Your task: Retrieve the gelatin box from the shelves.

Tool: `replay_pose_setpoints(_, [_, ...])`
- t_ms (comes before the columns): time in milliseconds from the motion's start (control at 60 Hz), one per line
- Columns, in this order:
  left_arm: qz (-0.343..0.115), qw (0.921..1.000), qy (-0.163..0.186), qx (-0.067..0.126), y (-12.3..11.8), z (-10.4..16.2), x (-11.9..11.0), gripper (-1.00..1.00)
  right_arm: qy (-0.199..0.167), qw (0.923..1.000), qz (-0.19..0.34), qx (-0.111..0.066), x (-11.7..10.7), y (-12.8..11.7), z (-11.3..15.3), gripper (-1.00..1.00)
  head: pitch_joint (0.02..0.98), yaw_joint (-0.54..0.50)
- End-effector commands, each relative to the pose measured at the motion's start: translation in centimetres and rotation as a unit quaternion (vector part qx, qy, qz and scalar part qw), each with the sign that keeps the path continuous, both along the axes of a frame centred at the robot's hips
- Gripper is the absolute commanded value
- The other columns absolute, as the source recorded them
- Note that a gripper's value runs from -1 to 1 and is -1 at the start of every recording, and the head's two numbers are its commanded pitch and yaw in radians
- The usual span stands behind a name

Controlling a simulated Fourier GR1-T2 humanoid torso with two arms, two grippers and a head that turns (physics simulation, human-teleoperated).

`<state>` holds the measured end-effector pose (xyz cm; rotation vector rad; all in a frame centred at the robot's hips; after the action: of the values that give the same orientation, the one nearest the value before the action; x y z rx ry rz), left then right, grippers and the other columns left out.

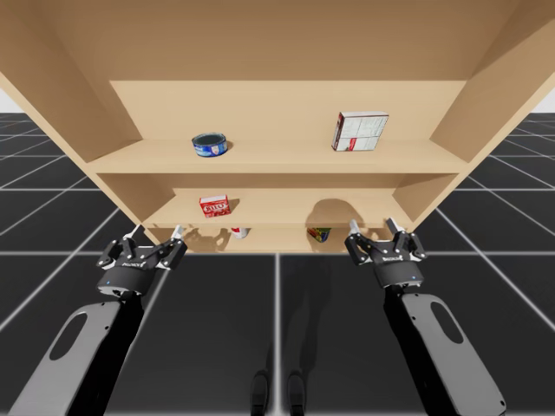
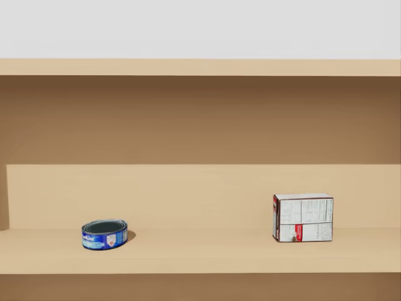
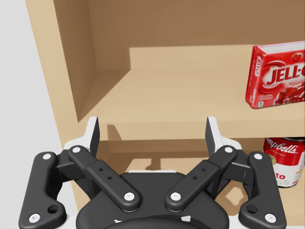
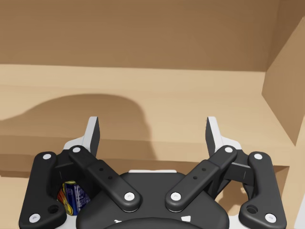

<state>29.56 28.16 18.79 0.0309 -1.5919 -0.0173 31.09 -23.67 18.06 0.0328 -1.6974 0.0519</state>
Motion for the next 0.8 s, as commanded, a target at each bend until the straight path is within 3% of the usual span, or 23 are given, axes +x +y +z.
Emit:
replay_pose_setpoints(17, [-0.001, 1.0000, 0.000, -0.001, -0.01, 0.02, -0.02, -1.00, -0.005, 0.9996, -0.027, 0.010, -0.03, 0.00, 0.00, -1.00, 0.079, -0.01])
replay_pose_setpoints(217, [0.001, 1.0000, 0.000, -0.001, 0.00, 0.05, -0.03, -1.00, -0.002, 0.9995, -0.031, 0.009, 0.25, -0.44, 0.23, -1.00, 0.122, -0.01])
replay_pose_setpoints(583, [0.001, 1.0000, 0.001, 0.002, 0.01, 0.02, -0.04, -1.00, -0.004, 0.9987, -0.050, 0.007, 0.38, -0.71, 0.30, -1.00, 0.327, 0.00])
replay_pose_setpoints(800, [-0.001, 1.0000, 0.002, 0.003, 0.07, -0.03, 0.01, -1.00, 0.001, 0.9988, -0.049, 0.005, 0.36, -0.59, 0.23, -1.00, 0.456, 0.10])
